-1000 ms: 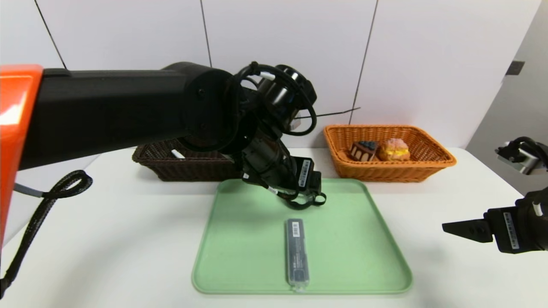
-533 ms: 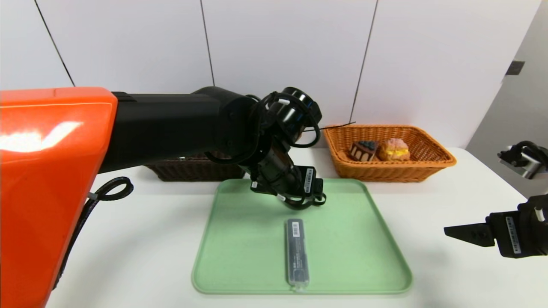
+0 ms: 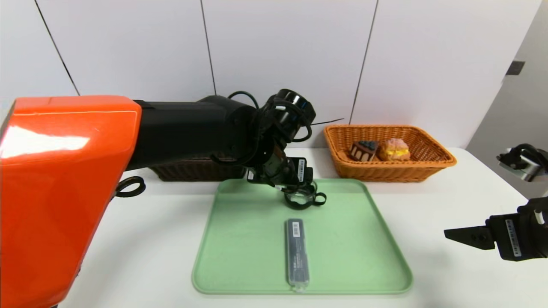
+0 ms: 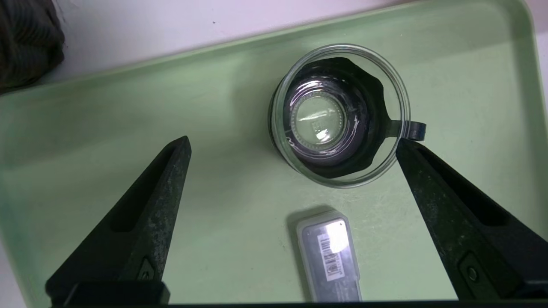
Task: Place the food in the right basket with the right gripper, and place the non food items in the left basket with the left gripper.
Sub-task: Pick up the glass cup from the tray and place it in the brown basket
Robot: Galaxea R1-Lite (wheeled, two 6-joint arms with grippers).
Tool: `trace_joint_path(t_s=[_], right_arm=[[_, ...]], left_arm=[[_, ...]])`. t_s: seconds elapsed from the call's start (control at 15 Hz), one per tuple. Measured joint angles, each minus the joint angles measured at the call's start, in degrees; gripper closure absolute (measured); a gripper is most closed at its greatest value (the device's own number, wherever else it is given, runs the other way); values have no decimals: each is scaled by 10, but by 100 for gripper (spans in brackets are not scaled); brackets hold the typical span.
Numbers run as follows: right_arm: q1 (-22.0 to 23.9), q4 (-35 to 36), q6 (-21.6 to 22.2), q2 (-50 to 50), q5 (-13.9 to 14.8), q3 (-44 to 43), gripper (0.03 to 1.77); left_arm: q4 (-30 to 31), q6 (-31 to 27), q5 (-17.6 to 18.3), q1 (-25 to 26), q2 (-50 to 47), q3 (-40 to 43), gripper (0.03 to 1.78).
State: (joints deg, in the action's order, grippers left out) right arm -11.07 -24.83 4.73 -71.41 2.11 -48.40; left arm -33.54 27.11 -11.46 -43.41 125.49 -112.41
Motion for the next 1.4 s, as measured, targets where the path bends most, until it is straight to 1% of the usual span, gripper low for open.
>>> trace_joint_path(t_s=[0.47,1.2,1.27,1.33,1.4], right_arm=[[0,0,1,5,1,-1,9],[0,-1,-2,9,1,8,9],[0,-2,-2,10,1,8,9],[0,-2,-2,11,1,8,9],[0,-2,-2,12,1,9,9]], left_arm=[[10,-3,0,17,43,0,12],[37,-13,0,24,62,-1,12],[38,-17,0,24,63,-1,22],[43,-18,0,24,64,-1,41],[52,-18,0,24,65,-1,56]])
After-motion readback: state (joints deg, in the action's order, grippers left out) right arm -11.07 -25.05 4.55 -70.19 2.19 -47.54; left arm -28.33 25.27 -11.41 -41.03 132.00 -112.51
